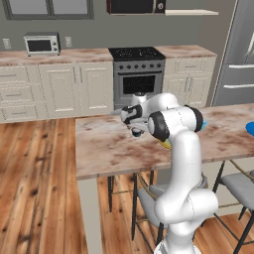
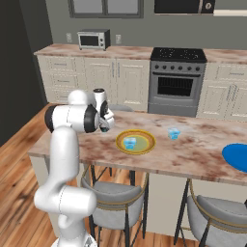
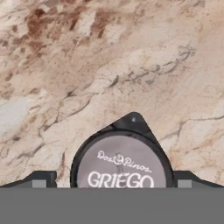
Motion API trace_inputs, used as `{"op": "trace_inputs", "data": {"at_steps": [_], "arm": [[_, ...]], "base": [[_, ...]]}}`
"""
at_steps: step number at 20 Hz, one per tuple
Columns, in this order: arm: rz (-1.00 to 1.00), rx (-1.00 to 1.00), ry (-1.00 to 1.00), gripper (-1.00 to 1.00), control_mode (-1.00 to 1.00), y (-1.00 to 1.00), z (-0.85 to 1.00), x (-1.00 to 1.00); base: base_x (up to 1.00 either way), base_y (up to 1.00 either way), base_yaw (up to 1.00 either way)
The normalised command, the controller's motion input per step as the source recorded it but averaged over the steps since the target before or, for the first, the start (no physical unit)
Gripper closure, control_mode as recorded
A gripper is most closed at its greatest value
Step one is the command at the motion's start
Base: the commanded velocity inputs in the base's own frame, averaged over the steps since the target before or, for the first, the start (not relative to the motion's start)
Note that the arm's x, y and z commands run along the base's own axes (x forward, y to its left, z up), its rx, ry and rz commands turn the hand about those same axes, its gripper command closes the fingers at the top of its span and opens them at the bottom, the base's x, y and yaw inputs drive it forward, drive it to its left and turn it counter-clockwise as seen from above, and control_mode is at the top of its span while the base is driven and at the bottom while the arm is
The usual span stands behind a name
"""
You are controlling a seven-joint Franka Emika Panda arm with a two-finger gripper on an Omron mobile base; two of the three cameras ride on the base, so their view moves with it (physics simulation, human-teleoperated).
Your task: Place two yogurt containers on each plate.
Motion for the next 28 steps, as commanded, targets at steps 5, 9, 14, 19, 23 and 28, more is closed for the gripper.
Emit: {"op": "trace_inputs", "data": {"at_steps": [5,9,14,19,23,28], "arm": [[0.00,0.01,0.00,-1.00,-1.00,0.00,-0.02,0.04],[0.00,0.00,0.00,-1.00,-1.00,0.00,-0.13,0.09],[0.00,0.00,0.00,-1.00,-1.00,0.00,-0.13,0.09],[0.00,0.00,0.00,-1.00,-1.00,0.00,-0.15,0.07],[0.00,0.00,0.00,-1.00,-1.00,0.03,-0.17,0.01],[0.00,0.00,0.00,-1.00,-1.00,0.11,-0.18,0.00]], "base": [[0.00,0.00,0.00],[0.00,0.00,0.00],[0.00,0.00,0.00],[0.00,0.00,0.00],[0.00,0.00,0.00],[0.00,0.00,0.00]]}}
